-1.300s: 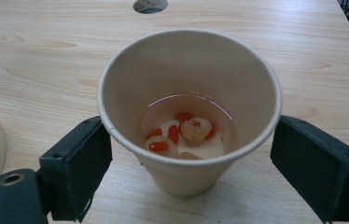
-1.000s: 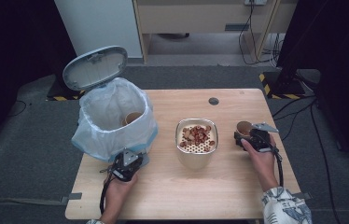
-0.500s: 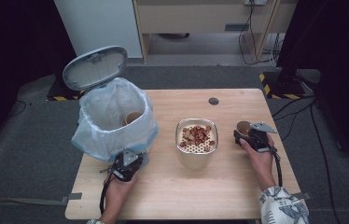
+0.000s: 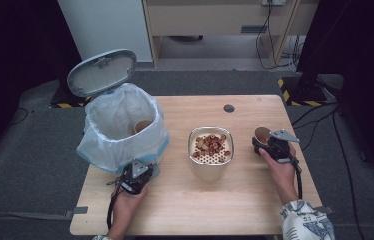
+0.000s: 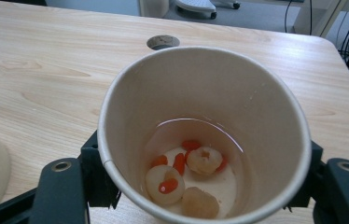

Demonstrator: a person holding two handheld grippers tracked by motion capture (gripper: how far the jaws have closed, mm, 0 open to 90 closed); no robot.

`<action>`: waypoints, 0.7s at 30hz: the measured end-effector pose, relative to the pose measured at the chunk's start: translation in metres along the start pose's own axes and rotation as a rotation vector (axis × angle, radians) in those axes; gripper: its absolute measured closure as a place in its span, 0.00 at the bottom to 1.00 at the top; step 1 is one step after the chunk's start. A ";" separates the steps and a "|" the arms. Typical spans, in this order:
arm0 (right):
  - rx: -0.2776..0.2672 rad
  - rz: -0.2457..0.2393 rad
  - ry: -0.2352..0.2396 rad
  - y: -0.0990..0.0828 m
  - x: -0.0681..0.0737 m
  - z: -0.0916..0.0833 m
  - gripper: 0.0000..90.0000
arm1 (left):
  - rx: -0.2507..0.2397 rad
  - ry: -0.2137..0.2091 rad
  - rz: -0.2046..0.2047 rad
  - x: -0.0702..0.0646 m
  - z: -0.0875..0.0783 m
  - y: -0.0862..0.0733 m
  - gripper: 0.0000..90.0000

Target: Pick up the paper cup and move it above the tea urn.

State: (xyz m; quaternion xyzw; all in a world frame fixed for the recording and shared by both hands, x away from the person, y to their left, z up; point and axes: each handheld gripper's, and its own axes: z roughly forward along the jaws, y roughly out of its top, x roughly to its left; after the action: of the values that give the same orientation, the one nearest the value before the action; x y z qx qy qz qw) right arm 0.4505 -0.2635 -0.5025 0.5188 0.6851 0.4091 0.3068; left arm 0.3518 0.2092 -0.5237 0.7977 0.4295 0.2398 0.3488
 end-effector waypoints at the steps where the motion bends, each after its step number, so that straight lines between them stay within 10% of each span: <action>1: -0.001 -0.008 0.002 0.003 0.000 -0.002 0.35 | 0.000 0.000 0.000 0.000 0.000 0.000 1.00; 21: -0.022 -0.136 0.040 0.058 -0.002 -0.032 0.37 | 0.000 0.000 -0.002 0.000 0.000 0.000 1.00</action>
State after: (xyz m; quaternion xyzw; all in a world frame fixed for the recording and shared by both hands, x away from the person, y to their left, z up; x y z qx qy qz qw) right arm 0.4513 -0.2662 -0.4360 0.4596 0.7202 0.4050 0.3257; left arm 0.3517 0.2091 -0.5237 0.7973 0.4302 0.2396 0.3490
